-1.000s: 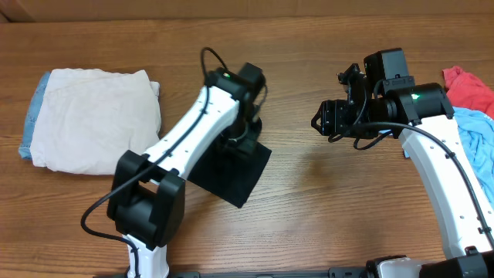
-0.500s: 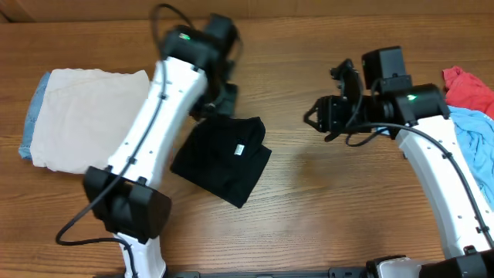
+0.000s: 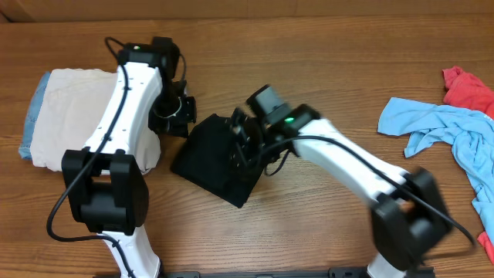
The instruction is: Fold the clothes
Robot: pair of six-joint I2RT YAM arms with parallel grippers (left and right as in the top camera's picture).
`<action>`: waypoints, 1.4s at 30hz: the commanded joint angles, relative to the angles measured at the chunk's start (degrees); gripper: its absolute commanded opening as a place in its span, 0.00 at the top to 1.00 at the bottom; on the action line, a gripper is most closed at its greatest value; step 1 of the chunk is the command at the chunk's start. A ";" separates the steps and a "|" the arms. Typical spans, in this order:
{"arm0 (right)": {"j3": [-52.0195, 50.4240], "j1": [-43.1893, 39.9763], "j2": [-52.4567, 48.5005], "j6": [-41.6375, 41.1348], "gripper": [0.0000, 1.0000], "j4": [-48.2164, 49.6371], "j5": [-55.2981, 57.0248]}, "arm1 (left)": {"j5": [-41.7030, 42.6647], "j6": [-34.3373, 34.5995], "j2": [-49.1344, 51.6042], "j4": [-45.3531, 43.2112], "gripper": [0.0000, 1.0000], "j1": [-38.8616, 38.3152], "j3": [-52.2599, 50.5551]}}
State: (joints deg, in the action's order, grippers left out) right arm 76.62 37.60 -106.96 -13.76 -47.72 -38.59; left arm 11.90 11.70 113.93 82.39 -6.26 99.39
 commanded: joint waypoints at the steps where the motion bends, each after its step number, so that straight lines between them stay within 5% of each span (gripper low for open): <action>1: -0.61 0.31 -5.40 -4.42 0.83 -2.93 -3.34 | 8.50 -4.63 -0.07 0.04 0.96 1.46 -0.28; 6: -0.85 -0.92 -8.59 -5.25 0.84 -9.84 0.81 | 10.64 -5.97 -0.07 -0.02 0.96 1.36 -0.28; 8: -0.87 -1.90 -8.13 -5.35 0.85 -10.80 1.53 | 10.64 -5.95 -0.04 -0.59 0.82 1.31 -0.31; 12: -0.85 -5.33 -2.29 -4.17 0.85 -11.39 4.66 | 10.80 -5.38 -0.04 -2.84 0.78 1.31 -2.40; 14: -0.79 -6.60 1.11 -2.03 0.84 -11.10 4.39 | 13.86 -5.79 -0.04 -3.58 0.96 1.27 -4.66; 16: -0.68 -7.50 4.66 -1.03 0.84 -10.45 4.42 | 18.62 -8.35 -0.04 -4.57 0.96 0.81 -7.78; 19: -0.68 -8.96 8.87 -1.62 0.93 -6.62 2.78 | 20.33 -9.31 -0.04 -8.35 0.96 -1.31 -15.63; 30: -5.25 -9.07 4.52 -12.31 0.96 16.85 5.62 | 22.67 -2.21 -0.04 -28.30 0.96 -5.66 -40.52; 42: -8.83 -10.21 -1.07 -22.49 0.96 10.40 20.65 | 30.08 -4.17 -1.25 -23.26 0.96 -3.13 -30.14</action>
State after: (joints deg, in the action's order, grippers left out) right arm 67.79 28.21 -108.33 -33.28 -36.16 -25.50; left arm 39.03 7.97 112.62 57.08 -10.41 64.07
